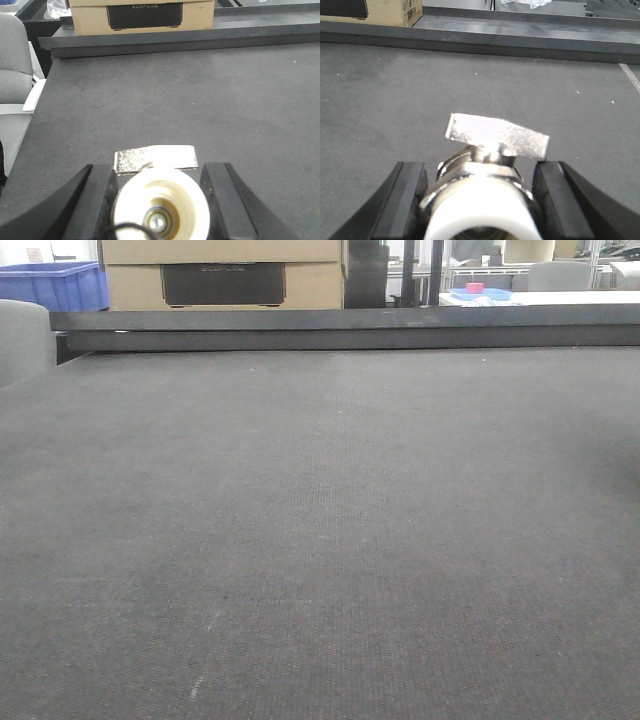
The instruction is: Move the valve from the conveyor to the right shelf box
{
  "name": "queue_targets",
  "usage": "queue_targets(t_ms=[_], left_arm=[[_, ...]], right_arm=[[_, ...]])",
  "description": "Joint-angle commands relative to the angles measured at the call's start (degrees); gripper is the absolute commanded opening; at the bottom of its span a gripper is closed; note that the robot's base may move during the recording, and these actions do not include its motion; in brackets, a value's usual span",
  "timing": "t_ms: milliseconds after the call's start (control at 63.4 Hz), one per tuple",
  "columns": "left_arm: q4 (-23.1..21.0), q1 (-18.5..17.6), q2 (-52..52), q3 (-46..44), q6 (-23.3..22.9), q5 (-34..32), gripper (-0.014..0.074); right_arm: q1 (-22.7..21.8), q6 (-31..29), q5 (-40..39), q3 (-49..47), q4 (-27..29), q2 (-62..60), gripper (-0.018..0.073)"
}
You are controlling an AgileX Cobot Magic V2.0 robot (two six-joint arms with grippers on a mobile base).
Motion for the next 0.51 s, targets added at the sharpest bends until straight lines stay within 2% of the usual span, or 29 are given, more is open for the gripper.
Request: queue_targets(t_ms=[0, 489], left_arm=[[-0.4, -0.4, -0.7, -0.7, -0.2, -3.2, -0.0111], [-0.4, -0.4, -0.7, -0.7, -0.2, -3.2, -0.0111]], right_arm=[[0.0, -0.3, -4.5, -0.8, -0.3, -0.6, -0.0154], [0.0, -0.3, -4.5, -0.8, -0.3, -0.6, -0.0154]])
